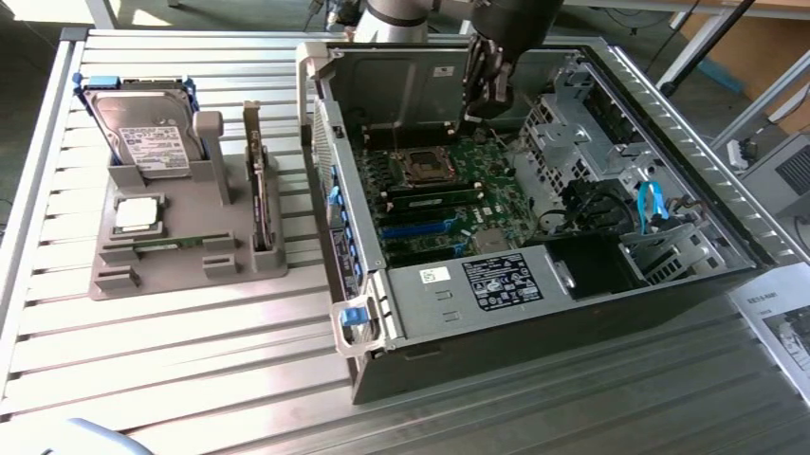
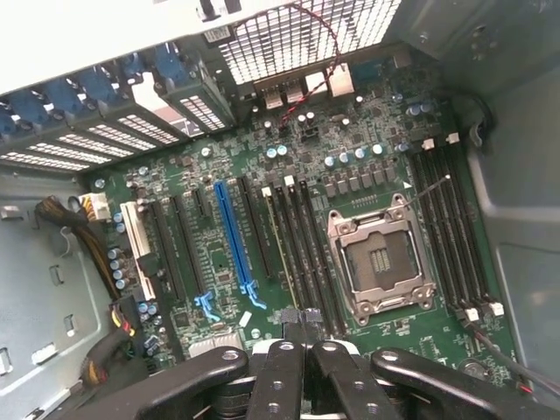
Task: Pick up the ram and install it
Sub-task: 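Press down the ram until it locks into place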
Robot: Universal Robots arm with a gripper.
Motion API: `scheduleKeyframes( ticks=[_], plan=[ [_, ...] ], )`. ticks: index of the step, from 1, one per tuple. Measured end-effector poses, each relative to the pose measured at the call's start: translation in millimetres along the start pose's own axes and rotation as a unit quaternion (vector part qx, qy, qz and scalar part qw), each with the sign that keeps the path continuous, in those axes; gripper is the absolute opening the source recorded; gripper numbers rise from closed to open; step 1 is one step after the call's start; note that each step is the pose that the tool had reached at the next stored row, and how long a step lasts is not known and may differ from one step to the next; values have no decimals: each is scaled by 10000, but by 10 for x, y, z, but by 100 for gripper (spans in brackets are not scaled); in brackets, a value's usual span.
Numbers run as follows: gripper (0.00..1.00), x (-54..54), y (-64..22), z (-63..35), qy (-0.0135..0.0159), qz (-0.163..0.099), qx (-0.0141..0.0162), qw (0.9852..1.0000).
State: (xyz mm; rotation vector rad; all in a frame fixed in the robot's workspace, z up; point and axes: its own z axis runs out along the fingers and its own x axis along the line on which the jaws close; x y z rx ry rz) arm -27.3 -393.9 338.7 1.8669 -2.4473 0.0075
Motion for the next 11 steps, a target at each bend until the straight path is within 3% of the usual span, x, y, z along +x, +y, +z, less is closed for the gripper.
scheduleKeyframes(
  ticks=[4, 11],
  plan=[
    [10, 0, 0, 1, -2, 42, -3, 10000],
    [10, 0, 0, 5, -13, 358, -20, 9994]
  ],
)
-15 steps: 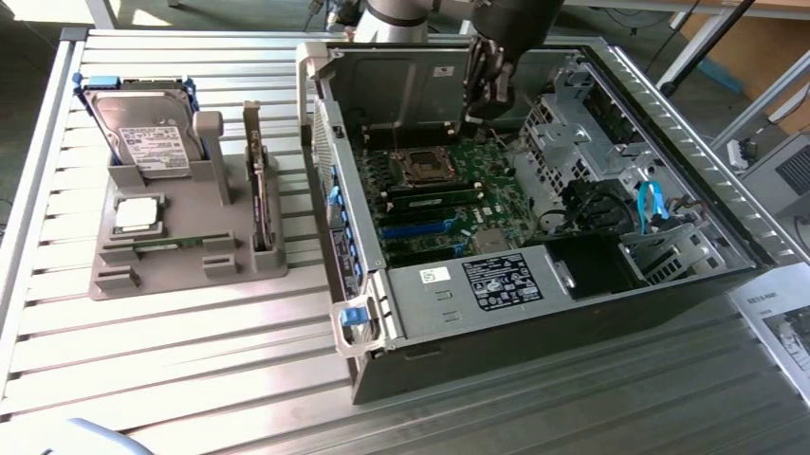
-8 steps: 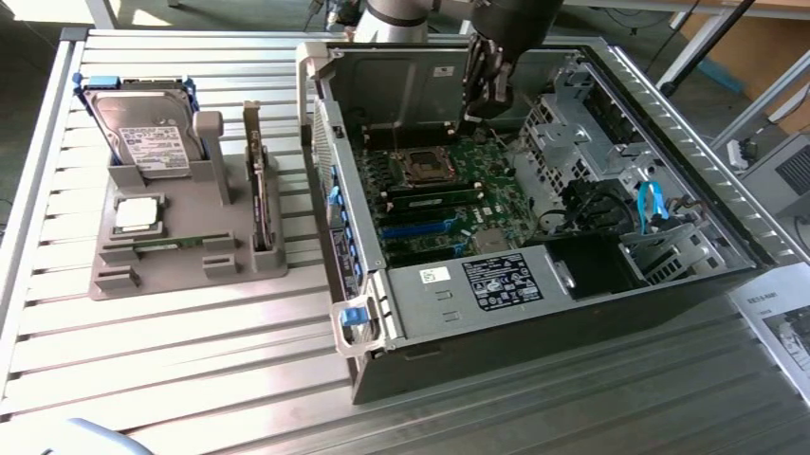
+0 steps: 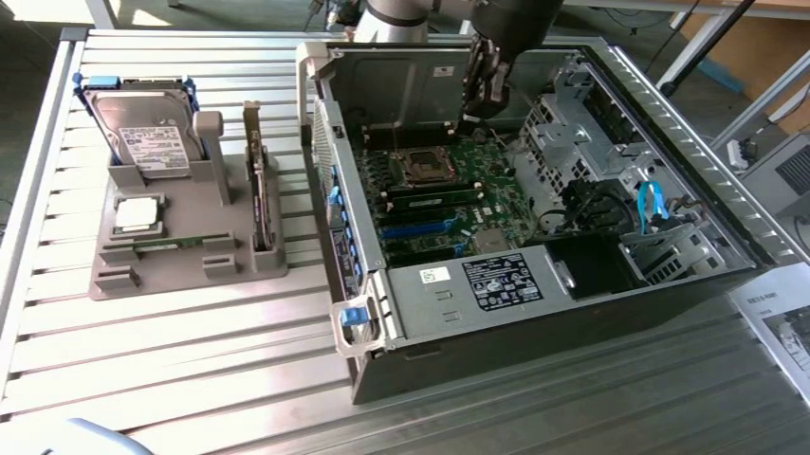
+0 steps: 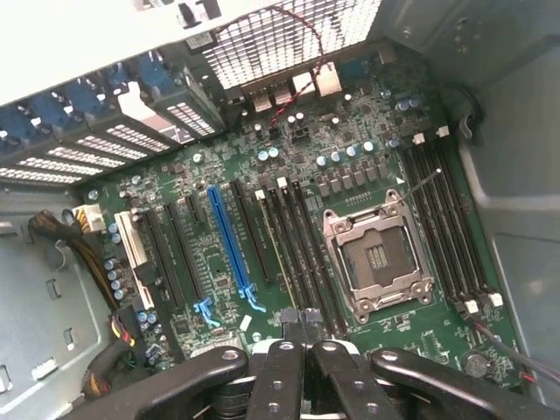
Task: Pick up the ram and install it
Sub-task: 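Press down the ram until it locks into place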
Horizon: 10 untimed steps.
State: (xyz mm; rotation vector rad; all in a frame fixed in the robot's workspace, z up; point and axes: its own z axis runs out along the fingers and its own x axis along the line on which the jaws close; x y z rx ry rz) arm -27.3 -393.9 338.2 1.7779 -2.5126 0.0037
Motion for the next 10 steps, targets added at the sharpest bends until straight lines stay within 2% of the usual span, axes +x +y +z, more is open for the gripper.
scheduleKeyframes(
  ticks=[5, 10],
  plan=[
    [10, 0, 0, 1, -11, 330, -17, 9995],
    [10, 0, 0, 3, -22, 651, -35, 9979]
  ],
)
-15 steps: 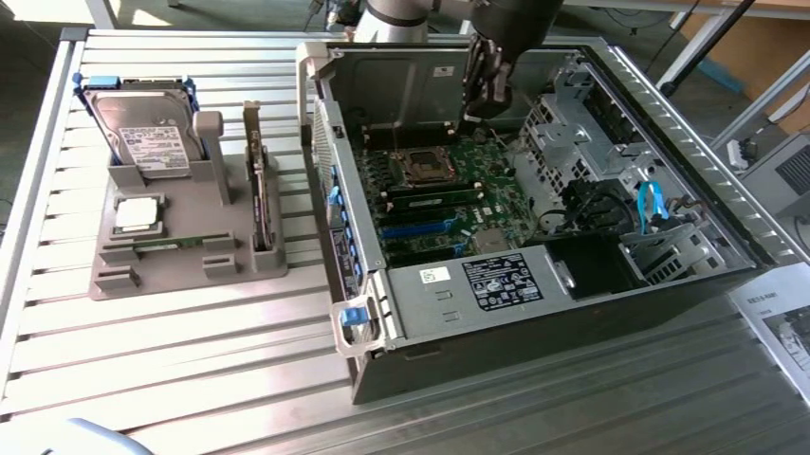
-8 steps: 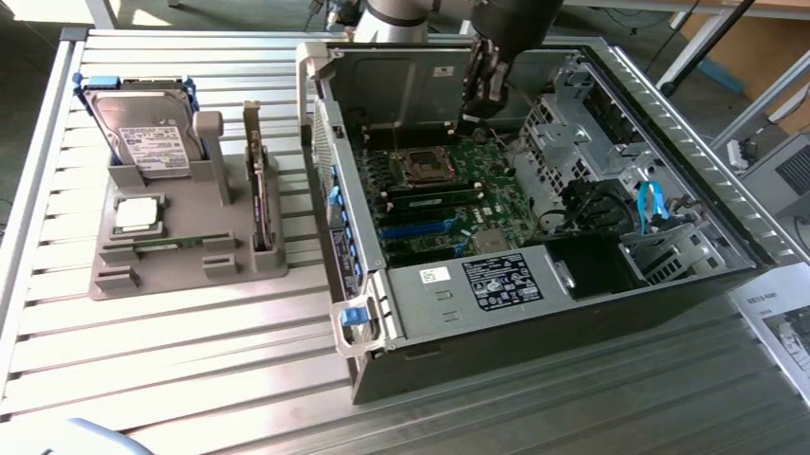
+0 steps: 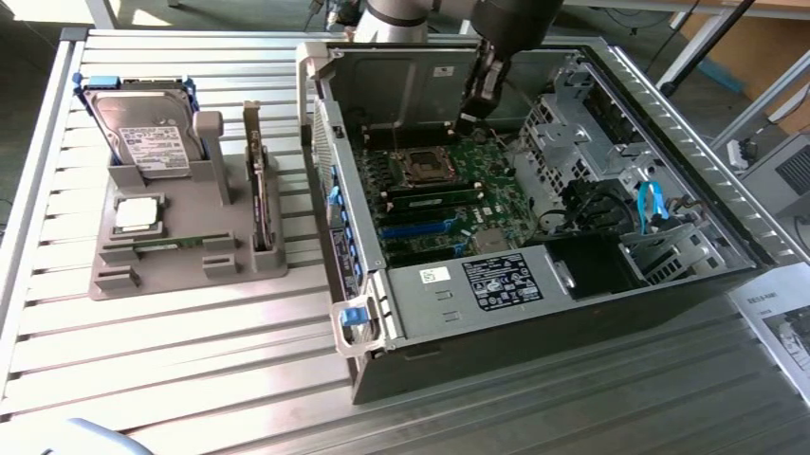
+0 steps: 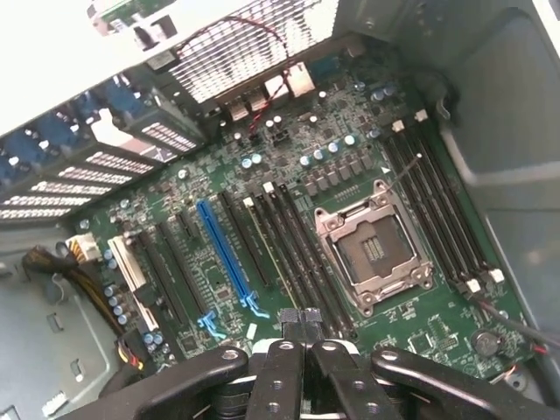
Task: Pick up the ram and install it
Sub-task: 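Press down the ram until it locks into place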
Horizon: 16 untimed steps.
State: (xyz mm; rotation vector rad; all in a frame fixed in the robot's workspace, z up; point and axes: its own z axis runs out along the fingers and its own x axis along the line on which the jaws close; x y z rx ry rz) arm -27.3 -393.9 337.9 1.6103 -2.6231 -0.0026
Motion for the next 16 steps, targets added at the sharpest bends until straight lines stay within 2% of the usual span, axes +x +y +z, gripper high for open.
scheduleKeyframes(
  ticks=[4, 8, 13, 16],
  plan=[
    [10, 0, 0, 3, -10, 268, -14, 9996],
    [10, 0, 0, 6, -19, 549, -29, 9985],
    [10, -1, 0, 11, -32, 901, -48, 9959],
    [10, -1, -1, 14, -39, 1104, -59, 9939]
  ],
)
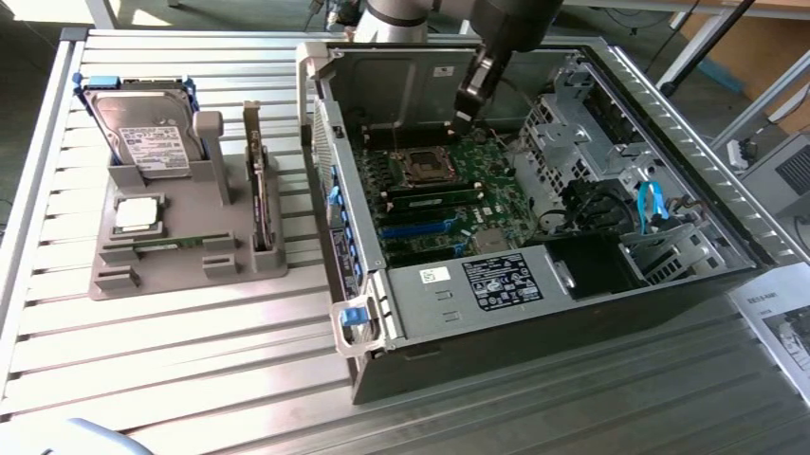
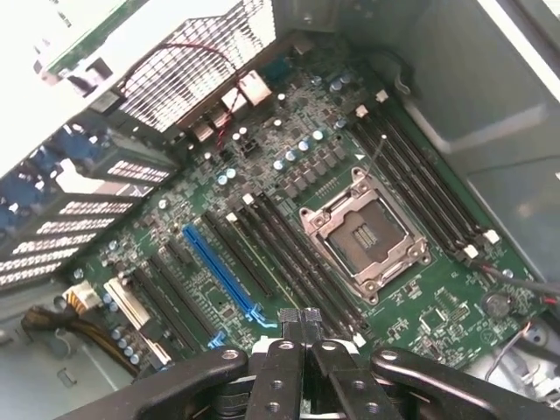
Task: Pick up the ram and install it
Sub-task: 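Press down the ram until it locks into place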
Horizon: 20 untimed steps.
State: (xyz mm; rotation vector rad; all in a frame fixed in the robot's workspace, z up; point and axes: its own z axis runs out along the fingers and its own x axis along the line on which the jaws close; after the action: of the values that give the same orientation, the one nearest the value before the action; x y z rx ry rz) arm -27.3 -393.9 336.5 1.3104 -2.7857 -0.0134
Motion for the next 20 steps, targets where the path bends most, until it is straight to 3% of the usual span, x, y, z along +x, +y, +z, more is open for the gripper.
scheduleKeyframes(
  ticks=[6, 10, 15, 20],
  plan=[
    [10, 0, 0, 5, -14, 407, -22, 9992],
    [10, -1, 0, 9, -24, 686, -37, 9976],
    [10, -1, 0, 14, -36, 1032, -55, 9946],
    [10, -1, -1, 18, -47, 1374, -73, 9905]
  ],
)
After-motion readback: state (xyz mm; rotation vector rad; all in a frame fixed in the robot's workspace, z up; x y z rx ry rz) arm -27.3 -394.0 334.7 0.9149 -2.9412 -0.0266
